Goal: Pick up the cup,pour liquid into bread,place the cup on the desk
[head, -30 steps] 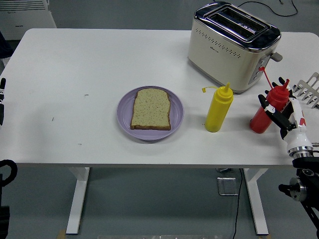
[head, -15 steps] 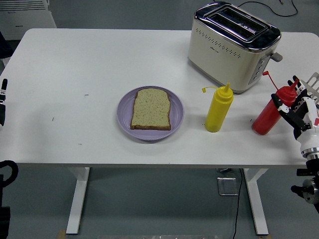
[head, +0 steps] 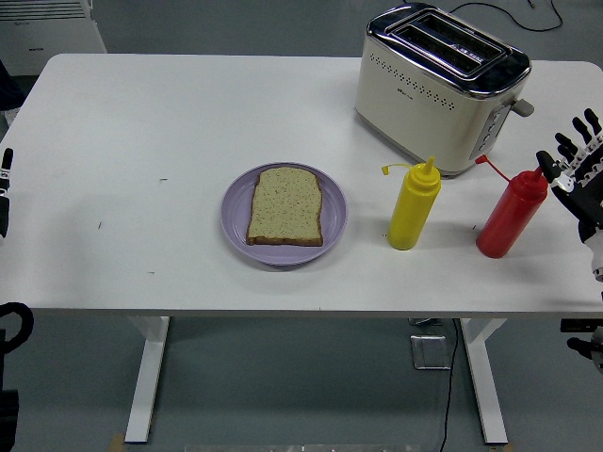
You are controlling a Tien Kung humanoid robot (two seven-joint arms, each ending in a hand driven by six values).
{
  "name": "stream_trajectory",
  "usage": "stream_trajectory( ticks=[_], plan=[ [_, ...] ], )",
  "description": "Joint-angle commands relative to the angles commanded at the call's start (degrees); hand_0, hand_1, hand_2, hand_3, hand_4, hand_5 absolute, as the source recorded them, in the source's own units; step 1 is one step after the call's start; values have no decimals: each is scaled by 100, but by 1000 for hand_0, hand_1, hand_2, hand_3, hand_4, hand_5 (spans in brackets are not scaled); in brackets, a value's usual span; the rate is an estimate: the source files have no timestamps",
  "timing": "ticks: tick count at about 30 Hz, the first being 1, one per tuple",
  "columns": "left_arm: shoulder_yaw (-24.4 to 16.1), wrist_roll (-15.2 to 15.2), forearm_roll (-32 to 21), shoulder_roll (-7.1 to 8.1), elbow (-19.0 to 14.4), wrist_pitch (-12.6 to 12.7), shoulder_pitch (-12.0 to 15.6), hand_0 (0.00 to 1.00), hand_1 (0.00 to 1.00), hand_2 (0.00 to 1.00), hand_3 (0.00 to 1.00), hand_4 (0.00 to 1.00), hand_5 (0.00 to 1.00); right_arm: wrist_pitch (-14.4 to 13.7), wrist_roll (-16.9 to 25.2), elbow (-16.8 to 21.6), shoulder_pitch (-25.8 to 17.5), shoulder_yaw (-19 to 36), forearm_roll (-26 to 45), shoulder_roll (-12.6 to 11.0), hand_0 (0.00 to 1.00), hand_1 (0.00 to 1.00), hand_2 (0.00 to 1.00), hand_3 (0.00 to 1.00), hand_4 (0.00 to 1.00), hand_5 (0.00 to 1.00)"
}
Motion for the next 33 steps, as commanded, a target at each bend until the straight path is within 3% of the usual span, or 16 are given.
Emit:
stream_trajectory(
  ticks=[9, 11, 12, 13, 19, 20, 21, 29, 33],
  plan=[
    [-18, 0, 0, -6, -2, 2, -6, 796, 767, 769, 699, 565, 998, 21, -34, 577, 44, 583, 296, -25, 921, 857, 944, 991, 894, 351],
    [-24, 1, 1, -7, -2, 2, -6, 796, 767, 769, 699, 565, 998, 6, -245, 677, 88, 763, 566, -3, 921, 857, 944, 991, 894, 351],
    [-28, 1, 2, -9, -1, 3, -4, 796, 767, 769, 699, 565, 998, 100, -350, 669, 128, 858, 736, 10, 921, 857, 944, 991, 894, 351],
    [-31, 0, 2, -9, 0, 3, -3, 796, 767, 768, 699, 565, 998, 193, -433, 660, 155, 934, 927, 19, 852, 797, 873, 852, 844, 434],
    [-33, -1, 0, -9, 2, 0, -7, 796, 767, 768, 699, 565, 998, 999, -1053, 264, 346, 1509, 2292, 164, 852, 797, 873, 852, 844, 434],
    [-35, -2, 0, -9, 2, 1, -7, 796, 766, 767, 698, 565, 998, 1101, -1173, 179, 362, 1578, 2553, 187, 827, 766, 838, 827, 782, 527],
    [-36, -1, 0, -9, 2, 1, -7, 796, 766, 767, 698, 565, 998, 1156, -1246, 108, 370, 1602, 2776, 203, 827, 766, 838, 827, 782, 527],
    [-39, 0, -5, -9, 3, 6, -4, 796, 766, 768, 698, 565, 998, 1186, -1414, -205, 353, 1600, 4645, 340, 813, 755, 806, 812, 761, 566],
    [-30, 2, -8, -9, 4, 7, -8, 796, 766, 766, 699, 567, 998, 1177, -1431, -222, 357, 1584, 4815, 361, 810, 753, 801, 810, 754, 589]
  ],
)
